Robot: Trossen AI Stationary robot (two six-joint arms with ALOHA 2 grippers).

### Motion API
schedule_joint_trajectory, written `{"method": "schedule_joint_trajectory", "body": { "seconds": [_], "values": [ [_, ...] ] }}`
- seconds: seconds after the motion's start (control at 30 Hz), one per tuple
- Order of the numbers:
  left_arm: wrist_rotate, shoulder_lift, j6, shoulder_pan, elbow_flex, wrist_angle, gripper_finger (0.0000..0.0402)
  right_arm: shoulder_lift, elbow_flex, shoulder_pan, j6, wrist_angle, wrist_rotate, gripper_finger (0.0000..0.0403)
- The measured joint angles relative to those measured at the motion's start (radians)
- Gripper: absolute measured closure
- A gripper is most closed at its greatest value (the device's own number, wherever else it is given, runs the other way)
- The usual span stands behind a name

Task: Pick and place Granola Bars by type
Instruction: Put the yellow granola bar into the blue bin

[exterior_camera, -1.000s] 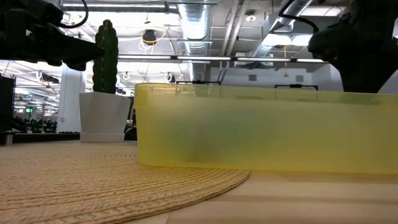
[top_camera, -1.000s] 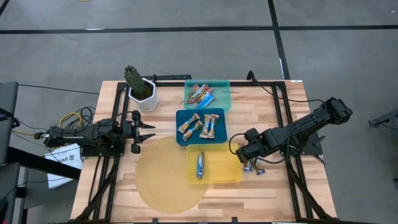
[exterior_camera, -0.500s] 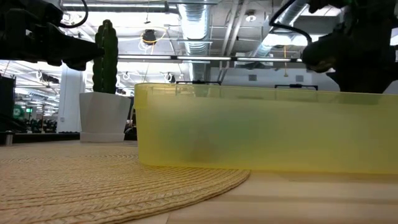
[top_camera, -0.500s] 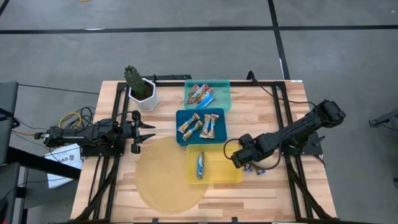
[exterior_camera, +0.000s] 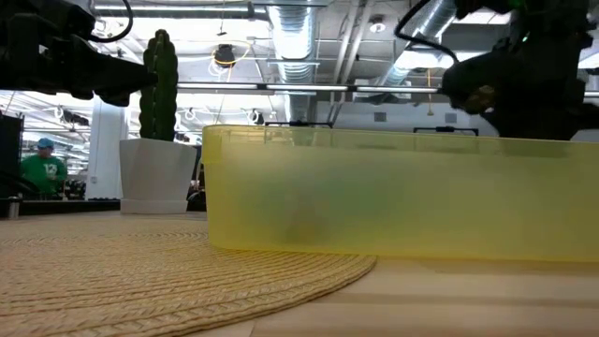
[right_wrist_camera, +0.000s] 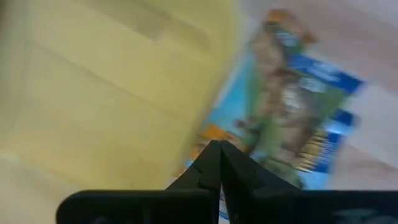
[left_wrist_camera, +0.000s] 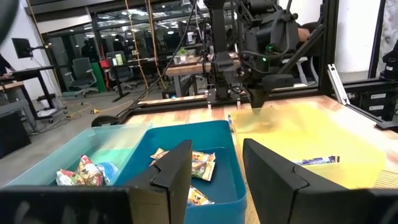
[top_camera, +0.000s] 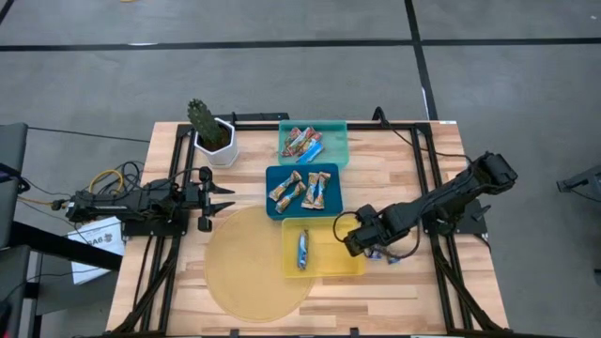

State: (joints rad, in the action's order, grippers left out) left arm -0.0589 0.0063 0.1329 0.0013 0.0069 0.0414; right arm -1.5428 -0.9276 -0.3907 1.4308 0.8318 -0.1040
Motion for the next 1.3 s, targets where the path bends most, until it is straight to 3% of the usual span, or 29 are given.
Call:
{"method": "schedule_joint_trajectory", "body": {
  "seconds": [0.9,1.3],
  "values": [
    [0.000,0.027,-0.001,0.000,0.000,0.000,0.0264,-0.034,0.000,0.035,-0.104,-0.272,-0.001,0.0403],
    [0.000,0.027,0.001,0.000,0.000,0.000,0.0264,-0.034,0.000,0.046,-0.130,-0.237,-0.001,0.0403]
  ]
}}
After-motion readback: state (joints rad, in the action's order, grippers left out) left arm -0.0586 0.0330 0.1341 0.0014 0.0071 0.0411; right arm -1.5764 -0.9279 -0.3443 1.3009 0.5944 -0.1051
